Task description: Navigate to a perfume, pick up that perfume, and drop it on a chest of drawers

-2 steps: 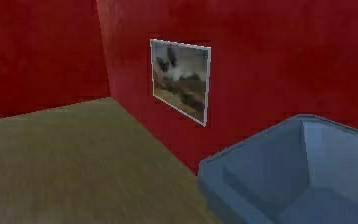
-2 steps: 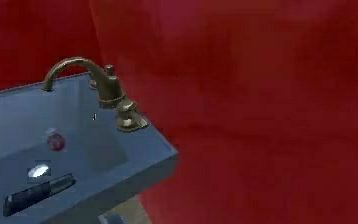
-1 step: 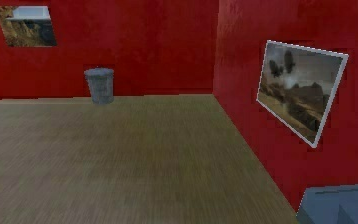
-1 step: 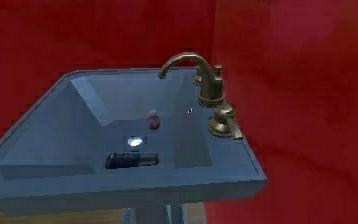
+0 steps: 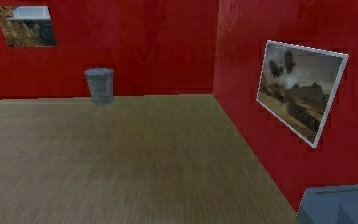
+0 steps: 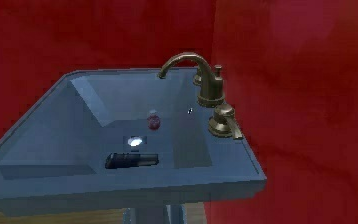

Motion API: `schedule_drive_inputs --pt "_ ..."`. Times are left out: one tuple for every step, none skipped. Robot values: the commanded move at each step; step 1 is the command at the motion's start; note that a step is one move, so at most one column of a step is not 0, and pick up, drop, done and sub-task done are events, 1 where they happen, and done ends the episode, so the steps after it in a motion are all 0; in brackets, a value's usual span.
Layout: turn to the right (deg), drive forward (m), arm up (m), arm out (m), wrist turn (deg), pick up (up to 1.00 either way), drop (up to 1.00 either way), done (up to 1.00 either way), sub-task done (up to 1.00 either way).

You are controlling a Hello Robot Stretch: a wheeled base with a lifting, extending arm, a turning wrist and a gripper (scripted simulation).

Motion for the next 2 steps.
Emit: schedule_drive_inputs --pt "0.0 0.0 0.38 0.0 0.0 0.0 0.0 0.0 0.0" --pt "0.0 0.0 0.0 0.42 0.0 0.0 0.0 0.0 0.0"
